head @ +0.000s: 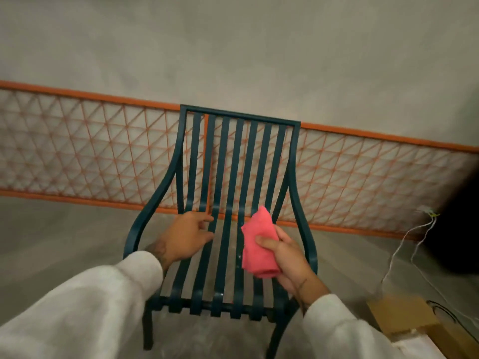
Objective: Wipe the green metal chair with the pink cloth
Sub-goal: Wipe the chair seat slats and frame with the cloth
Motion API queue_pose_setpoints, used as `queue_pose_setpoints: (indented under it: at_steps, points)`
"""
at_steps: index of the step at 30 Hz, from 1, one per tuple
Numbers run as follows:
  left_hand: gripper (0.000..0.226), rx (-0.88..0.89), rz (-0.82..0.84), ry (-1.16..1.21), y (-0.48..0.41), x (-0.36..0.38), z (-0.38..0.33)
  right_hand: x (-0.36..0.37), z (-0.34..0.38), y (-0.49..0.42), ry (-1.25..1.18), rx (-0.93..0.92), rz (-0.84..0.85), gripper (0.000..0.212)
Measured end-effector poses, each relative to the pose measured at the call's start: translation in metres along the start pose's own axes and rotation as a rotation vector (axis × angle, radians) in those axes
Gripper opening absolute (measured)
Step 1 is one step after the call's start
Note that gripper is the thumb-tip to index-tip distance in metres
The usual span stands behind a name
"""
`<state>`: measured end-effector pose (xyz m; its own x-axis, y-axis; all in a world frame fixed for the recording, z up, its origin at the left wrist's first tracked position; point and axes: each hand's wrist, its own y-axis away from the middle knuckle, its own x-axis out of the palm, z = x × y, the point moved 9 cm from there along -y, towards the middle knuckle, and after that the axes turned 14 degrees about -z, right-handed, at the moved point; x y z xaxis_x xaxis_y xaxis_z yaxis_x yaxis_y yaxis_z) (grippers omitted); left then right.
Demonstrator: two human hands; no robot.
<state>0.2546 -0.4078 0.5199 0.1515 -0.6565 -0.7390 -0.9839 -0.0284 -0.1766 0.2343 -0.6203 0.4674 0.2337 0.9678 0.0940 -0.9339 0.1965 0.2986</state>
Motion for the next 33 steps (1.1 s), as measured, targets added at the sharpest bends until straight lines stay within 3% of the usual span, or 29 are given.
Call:
queue_pose_setpoints:
  at_steps: [6,16,26,33]
  points:
    - [0.041,0.077,-0.12,0.015,0.007,-0.069,-0.049,-0.013,0.087,0.03,-0.021,-0.153,-0.009,0.047]
    - [0.042,0.096,-0.195,0.025,-0.044,-0.097,-0.056,-0.02,0.132,-0.008,0.001,-0.191,-0.053,0.037]
    - [0.04,0.21,-0.179,0.01,-0.279,-0.001,-0.029,0.019,0.173,-0.247,0.096,-0.288,-0.165,0.03]
    - [0.044,0.324,-0.194,-0.086,-0.392,0.043,-0.043,0.035,0.17,-0.364,-0.013,-0.123,-0.295,0.031]
